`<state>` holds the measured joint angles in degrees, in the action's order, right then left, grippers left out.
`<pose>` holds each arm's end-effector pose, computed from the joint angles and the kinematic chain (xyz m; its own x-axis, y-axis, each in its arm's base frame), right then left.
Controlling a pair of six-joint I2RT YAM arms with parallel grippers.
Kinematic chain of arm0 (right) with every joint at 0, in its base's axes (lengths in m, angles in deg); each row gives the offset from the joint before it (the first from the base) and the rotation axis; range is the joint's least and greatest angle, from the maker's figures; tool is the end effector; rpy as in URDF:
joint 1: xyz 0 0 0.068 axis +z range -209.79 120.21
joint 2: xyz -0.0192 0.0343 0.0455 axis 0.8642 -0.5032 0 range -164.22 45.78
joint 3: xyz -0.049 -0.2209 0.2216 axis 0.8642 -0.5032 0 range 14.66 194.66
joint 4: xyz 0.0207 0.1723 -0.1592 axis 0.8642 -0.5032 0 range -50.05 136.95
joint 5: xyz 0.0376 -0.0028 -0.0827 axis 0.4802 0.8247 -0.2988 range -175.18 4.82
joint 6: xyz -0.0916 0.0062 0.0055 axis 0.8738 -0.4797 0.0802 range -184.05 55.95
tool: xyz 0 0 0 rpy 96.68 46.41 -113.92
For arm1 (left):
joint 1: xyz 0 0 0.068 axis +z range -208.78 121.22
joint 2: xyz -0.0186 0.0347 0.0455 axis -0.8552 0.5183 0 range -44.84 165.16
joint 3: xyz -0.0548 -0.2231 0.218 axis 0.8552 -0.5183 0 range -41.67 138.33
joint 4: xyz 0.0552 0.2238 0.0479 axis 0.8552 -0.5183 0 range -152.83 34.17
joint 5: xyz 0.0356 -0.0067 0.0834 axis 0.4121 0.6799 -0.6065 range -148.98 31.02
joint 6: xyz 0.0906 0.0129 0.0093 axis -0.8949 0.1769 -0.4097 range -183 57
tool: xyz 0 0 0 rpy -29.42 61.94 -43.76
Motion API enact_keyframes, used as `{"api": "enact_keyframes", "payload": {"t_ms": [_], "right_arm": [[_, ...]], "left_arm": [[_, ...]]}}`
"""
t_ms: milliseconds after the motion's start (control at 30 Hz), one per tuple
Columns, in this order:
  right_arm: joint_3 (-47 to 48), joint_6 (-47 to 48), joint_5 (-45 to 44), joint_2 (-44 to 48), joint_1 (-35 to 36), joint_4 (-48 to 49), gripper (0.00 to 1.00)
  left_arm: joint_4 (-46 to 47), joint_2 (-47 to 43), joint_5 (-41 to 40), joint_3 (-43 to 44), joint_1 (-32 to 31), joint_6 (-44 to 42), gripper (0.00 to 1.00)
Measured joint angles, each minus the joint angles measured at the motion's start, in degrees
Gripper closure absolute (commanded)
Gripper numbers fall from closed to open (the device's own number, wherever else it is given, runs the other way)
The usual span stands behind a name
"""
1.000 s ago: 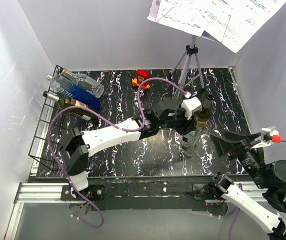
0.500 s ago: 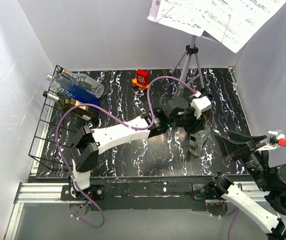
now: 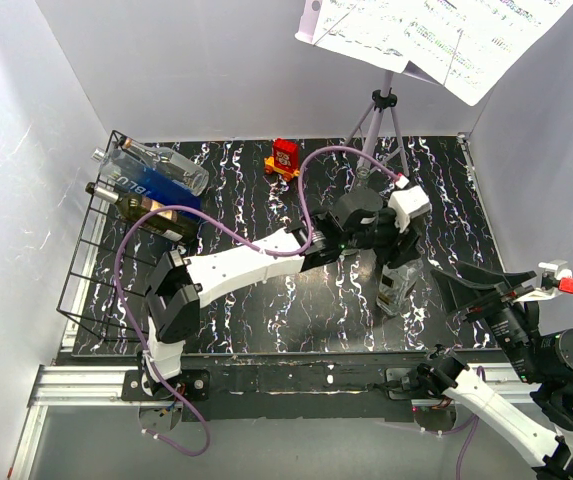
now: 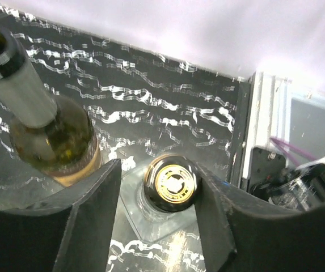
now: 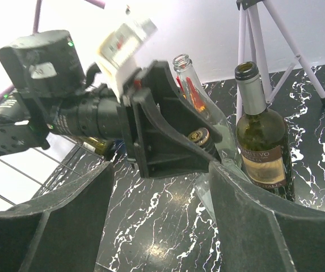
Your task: Take the wine bottle off the wine rack
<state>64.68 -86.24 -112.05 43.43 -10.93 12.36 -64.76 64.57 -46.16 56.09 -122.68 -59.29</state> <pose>-0.0003 -0.0572 0.3605 -0.0064 0.5048 -0.8632 -0.4100 0.7860 0.4627 0.2001 -0.4500 0.3657 -0.2169 0.2993 -0.9292 0.9550 0.2624 -0.1384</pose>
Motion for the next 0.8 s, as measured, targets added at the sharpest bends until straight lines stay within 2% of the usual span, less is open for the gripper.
{"api": "enact_keyframes", "payload": {"t_ms": [67, 167, 267, 300, 333, 600, 800], "right_arm": [[0.0, 0.0, -0.02, 0.02, 0.0, -0.02, 0.25], [0.0, 0.0, -0.02, 0.04, 0.0, -0.02, 0.25], [0.0, -0.02, -0.02, 0.04, 0.0, -0.04, 0.25], [0.0, -0.02, -0.02, 0.04, 0.0, -0.04, 0.25], [0.0, -0.02, -0.02, 0.04, 0.0, -0.04, 0.25], [0.02, -0.04, -0.02, 0.04, 0.0, -1.27, 0.25], [-0.04, -0.13, 0.0, 0.04, 0.0, -1.86, 0.25]], "left_arm": [[0.83, 0.0, 0.04, 1.57, -0.09, 0.07, 0.37], [2.14, -0.02, 0.07, 2.8, -0.26, 0.17, 0.3], [2.25, -0.02, 0.04, 2.82, -0.37, 0.17, 0.14], [2.19, -0.02, 0.0, 2.82, -0.44, 0.11, 0.04], [2.21, -0.02, -0.07, 2.82, -0.46, 0.07, 0.02], [2.05, -1.4, -3.67, 2.78, -0.46, -0.33, 0.02], [2.97, -8.28, -7.65, -0.11, -0.46, 0.17, 0.02]]}}
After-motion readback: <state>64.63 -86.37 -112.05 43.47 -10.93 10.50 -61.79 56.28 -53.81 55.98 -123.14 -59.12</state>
